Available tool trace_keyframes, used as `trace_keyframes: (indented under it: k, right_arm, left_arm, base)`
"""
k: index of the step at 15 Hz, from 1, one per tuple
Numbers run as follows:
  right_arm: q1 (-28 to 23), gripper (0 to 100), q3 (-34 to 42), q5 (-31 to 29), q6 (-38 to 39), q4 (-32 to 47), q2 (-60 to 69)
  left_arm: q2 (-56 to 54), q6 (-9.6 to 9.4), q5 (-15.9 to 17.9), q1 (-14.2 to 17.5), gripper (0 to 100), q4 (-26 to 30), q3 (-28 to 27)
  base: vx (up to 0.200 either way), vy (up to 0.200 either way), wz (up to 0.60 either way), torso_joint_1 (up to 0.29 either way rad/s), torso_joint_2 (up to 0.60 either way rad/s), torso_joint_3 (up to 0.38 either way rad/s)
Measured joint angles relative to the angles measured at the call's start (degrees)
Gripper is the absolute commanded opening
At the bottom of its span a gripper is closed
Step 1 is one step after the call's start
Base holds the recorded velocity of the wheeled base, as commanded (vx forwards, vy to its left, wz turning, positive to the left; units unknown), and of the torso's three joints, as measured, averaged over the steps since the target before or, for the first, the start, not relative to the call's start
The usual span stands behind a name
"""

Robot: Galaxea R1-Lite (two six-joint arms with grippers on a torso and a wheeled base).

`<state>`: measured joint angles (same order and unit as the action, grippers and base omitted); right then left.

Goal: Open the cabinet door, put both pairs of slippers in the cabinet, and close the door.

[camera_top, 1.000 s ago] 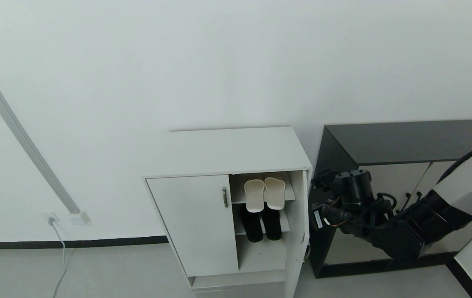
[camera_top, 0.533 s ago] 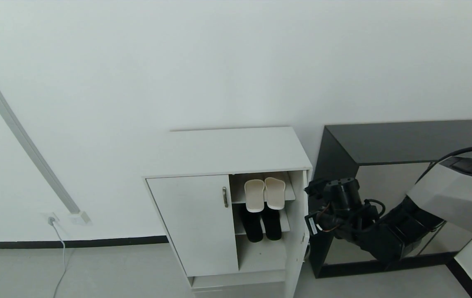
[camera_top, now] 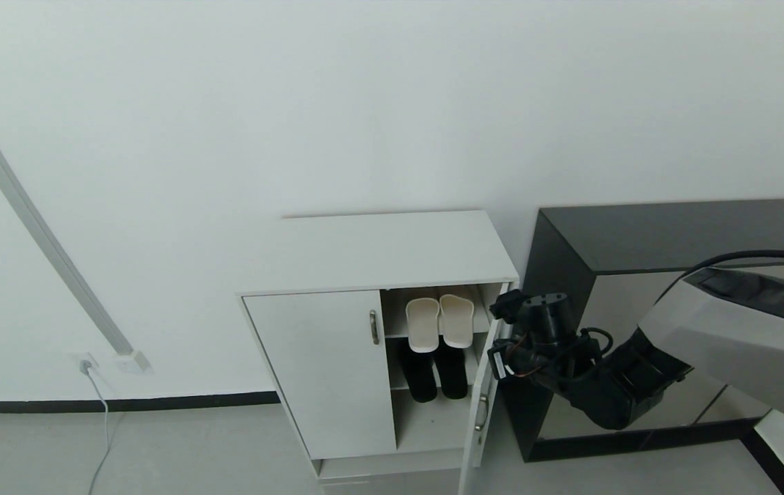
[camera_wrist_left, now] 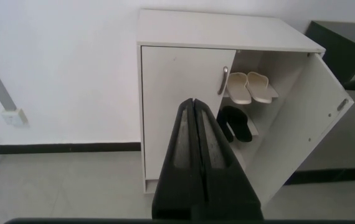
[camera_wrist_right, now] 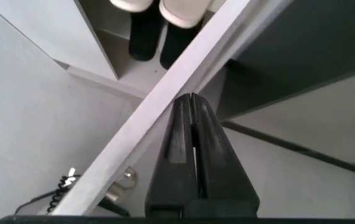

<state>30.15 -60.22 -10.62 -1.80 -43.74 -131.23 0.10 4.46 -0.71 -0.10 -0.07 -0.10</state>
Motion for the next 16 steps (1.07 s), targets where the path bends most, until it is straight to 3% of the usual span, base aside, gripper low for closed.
trace_keyframes:
  k: [16]
  right_arm:
    - [0.7, 0, -18.6, 0.1, 2.4, -3.9, -13.0]
  left_arm:
    - [0.0, -0.12, 0.0, 0.0, 0, 0.0, 0.0]
  base:
    - [0.0, 0.0, 0.0, 0.0, 0.0, 0.0]
